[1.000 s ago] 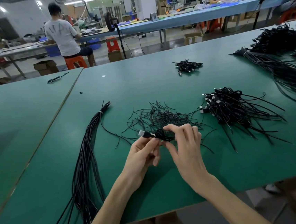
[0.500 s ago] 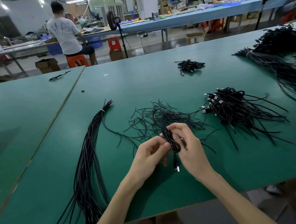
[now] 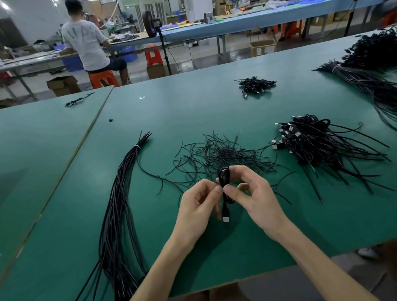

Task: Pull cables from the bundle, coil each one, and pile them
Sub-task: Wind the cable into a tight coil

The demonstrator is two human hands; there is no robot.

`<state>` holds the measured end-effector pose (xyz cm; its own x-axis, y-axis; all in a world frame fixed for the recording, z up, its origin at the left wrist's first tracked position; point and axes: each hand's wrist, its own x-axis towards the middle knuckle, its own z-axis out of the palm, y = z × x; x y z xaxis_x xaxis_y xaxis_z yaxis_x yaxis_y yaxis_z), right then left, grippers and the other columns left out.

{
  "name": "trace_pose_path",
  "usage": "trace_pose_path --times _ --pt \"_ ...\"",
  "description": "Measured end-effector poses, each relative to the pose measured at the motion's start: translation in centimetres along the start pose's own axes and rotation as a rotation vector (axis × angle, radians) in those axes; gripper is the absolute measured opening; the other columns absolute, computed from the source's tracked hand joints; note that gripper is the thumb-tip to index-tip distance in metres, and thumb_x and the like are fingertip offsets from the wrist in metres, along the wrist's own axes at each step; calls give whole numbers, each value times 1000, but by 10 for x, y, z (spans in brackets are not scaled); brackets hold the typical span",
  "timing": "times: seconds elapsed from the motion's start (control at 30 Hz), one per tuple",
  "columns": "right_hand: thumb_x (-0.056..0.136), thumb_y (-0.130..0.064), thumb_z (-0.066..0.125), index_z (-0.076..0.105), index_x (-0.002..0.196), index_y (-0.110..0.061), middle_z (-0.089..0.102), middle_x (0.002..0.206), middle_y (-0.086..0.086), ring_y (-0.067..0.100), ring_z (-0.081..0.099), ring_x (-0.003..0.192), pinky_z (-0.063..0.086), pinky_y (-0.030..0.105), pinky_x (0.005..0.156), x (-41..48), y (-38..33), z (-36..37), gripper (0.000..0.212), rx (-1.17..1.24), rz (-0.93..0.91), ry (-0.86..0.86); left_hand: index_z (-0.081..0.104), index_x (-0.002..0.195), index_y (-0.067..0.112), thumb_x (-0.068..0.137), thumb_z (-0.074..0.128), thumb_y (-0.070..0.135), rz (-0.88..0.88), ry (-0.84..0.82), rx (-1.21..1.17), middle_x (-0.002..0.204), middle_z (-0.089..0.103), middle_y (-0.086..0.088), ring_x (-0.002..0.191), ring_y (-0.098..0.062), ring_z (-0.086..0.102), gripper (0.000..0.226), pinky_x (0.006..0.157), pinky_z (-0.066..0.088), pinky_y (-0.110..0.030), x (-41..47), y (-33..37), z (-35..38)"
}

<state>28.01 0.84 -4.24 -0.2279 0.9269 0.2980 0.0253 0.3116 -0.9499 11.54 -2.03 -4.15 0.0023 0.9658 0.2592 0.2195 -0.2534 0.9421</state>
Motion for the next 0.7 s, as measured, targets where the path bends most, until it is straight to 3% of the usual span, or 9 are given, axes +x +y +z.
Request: trace_pose_path --times 0.13,0.27,0.37,0.47,0.6,0.7 --pt "89 -16 78 65 108 -33 66 109 -17 16 55 110 48 34 89 -1 2 1 29 -92 -53 65 62 88 2 104 60 17 -46 38 -66 60 55 -2 54 -19 50 23 57 42 -24 0 2 -1" --pt "86 -9 80 67 97 -45 66 98 -18 9 58 86 45 18 76 -3 -2 3 39 -82 -100 106 62 85 2 103 61 14 -15 89 -65 60 53 1 54 -13 45 22 53 39 -21 0 4 1" --pt "90 0 72 70 98 -25 65 102 -10 13 59 94 48 22 81 -7 -4 5 26 -269 -305 108 59 83 4 103 62 16 12 121 -96 61 48 -2 55 -14 41 23 52 37 -22 -1 6 -1" --pt "91 13 60 68 107 -10 58 116 -1 21 57 104 52 32 88 -12 0 10 30 -482 -514 43 59 83 5 103 61 17 16 127 -132 63 49 -3 57 -14 42 23 52 38 -22 -2 8 -2" --pt "100 0 51 67 113 -15 50 121 1 16 55 95 53 32 73 -15 2 14 26 -586 -531 -8 60 78 17 103 61 18 -31 181 -197 65 50 1 58 -8 43 25 52 39 -18 0 11 -4" --pt "105 -8 47 67 109 -15 56 107 -3 14 59 85 52 32 73 -14 0 13 22 -380 -425 -41 57 80 12 104 59 15 -6 196 -176 64 46 -6 57 -15 39 25 51 36 -22 0 10 -5"
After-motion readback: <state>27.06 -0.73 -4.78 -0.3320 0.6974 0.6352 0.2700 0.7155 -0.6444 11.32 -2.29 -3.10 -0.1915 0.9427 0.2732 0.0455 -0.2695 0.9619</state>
